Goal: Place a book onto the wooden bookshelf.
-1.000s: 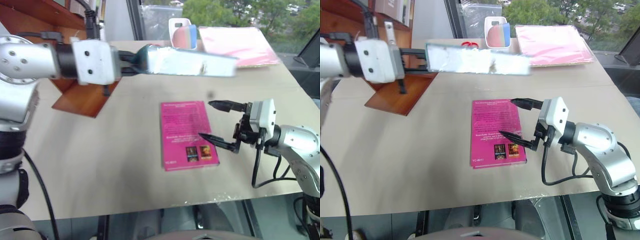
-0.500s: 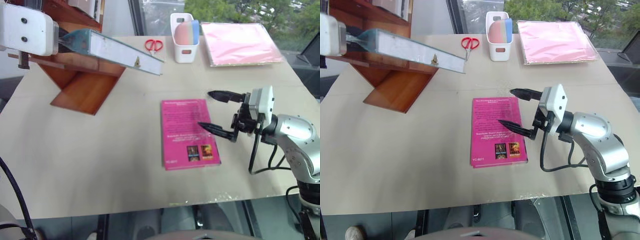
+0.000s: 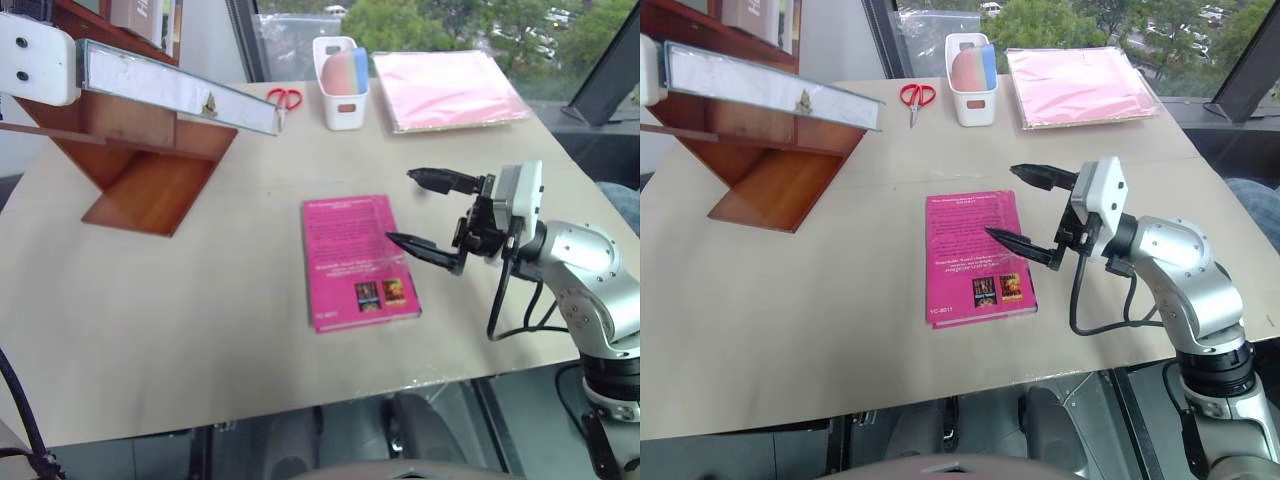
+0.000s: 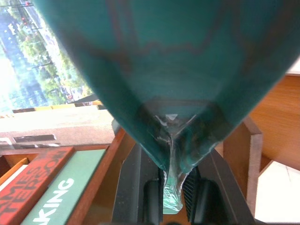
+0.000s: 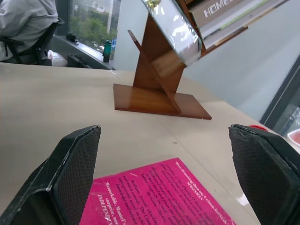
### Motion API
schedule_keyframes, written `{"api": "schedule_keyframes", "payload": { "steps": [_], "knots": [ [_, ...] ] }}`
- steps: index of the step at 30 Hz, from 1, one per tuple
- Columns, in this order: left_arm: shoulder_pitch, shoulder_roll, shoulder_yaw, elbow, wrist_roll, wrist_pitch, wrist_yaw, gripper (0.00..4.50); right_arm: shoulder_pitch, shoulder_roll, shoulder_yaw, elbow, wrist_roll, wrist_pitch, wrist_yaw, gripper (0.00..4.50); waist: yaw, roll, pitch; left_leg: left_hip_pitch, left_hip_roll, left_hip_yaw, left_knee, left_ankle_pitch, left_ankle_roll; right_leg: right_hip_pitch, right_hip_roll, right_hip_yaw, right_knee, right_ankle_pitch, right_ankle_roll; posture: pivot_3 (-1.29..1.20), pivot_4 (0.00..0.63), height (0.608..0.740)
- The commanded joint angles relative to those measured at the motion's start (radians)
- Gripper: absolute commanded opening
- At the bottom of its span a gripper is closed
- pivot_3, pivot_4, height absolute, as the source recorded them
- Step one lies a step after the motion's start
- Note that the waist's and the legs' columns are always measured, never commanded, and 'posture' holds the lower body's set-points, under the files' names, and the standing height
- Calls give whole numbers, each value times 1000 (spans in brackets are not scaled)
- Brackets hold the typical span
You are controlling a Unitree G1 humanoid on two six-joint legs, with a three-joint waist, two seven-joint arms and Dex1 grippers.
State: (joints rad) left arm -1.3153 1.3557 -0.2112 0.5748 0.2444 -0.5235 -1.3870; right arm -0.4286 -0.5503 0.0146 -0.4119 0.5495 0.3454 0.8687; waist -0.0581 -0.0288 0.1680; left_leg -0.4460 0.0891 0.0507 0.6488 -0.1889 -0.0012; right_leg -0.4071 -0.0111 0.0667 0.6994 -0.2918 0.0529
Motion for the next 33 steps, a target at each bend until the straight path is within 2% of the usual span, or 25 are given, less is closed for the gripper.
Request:
{"api": "schedule_keyframes", "payload": {
  "steps": [1, 11, 16, 25, 33],
  "knots": [
    [-26, 33, 22, 43, 45, -6, -2, 87, -27, 7, -6, -5, -3, -27, 7, 4500, 0, 0, 0, 0, 0, 0, 0, 0, 0, 0, 0, 0, 0, 0, 0, 0, 150, 740],
    [9, 39, 61, -29, -67, 77, -128, 87, -39, 6, -7, 23, -3, -27, 39, 4500, 5, 0, 0, -2, 0, 1, 0, 0, 0, -1, 0, 1, 0, 0, 0, 0, 150, 740],
    [33, 59, 85, -65, -86, 104, -140, 87, -45, 13, -4, 34, -3, -32, 51, 4500, 15, 0, 0, -2, 0, 1, 0, 0, 0, -1, 0, 1, -1, 0, 0, 0, 150, 740],
    [6, 83, 102, -119, -90, 151, -170, 87, -68, 53, 22, 90, -23, -75, 78, 4500, 20, -1, 1, -3, 0, 1, 0, 0, 0, -2, 0, 1, -1, 0, 0, 0, 150, 740],
    [8, 148, 108, -128, -39, 158, -160, 87, -99, 87, 39, 139, -35, -113, 104, 4500, 18, -1, 1, -4, 0, 1, 0, 0, 0, -2, -1, 1, -1, 0, 0, 0, 150, 740]
  ]
}}
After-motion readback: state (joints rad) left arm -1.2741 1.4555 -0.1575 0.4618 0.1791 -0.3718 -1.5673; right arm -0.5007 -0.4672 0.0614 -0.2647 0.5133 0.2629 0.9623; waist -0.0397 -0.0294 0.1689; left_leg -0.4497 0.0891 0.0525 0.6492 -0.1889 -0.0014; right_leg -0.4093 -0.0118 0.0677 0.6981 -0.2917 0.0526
